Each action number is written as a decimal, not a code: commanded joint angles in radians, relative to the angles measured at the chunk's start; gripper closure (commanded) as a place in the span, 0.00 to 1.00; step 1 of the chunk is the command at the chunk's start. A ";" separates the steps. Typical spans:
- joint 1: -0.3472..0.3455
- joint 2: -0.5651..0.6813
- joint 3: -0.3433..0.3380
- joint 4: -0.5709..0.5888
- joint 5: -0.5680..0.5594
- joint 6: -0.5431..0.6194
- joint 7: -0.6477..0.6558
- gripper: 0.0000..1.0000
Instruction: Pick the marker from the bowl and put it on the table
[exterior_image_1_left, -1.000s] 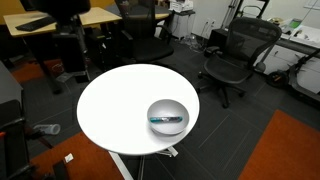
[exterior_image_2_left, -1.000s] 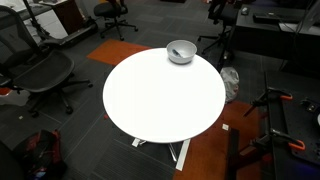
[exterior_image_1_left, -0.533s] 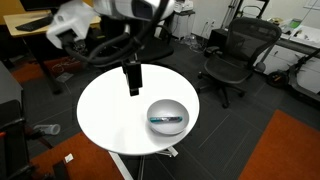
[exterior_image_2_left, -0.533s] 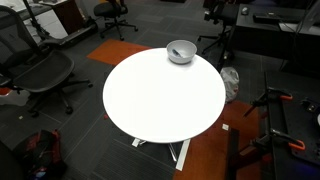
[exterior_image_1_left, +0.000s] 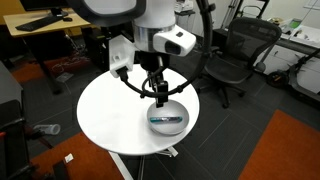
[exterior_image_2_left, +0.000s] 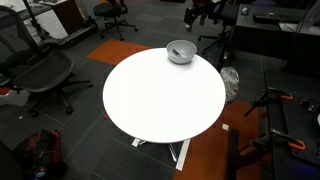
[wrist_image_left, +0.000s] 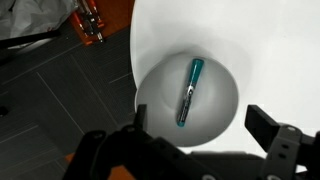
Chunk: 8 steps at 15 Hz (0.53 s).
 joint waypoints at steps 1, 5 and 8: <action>-0.037 0.103 0.033 0.110 0.050 0.003 0.016 0.00; -0.057 0.201 0.046 0.198 0.078 0.009 0.023 0.00; -0.073 0.266 0.052 0.260 0.091 0.007 0.034 0.00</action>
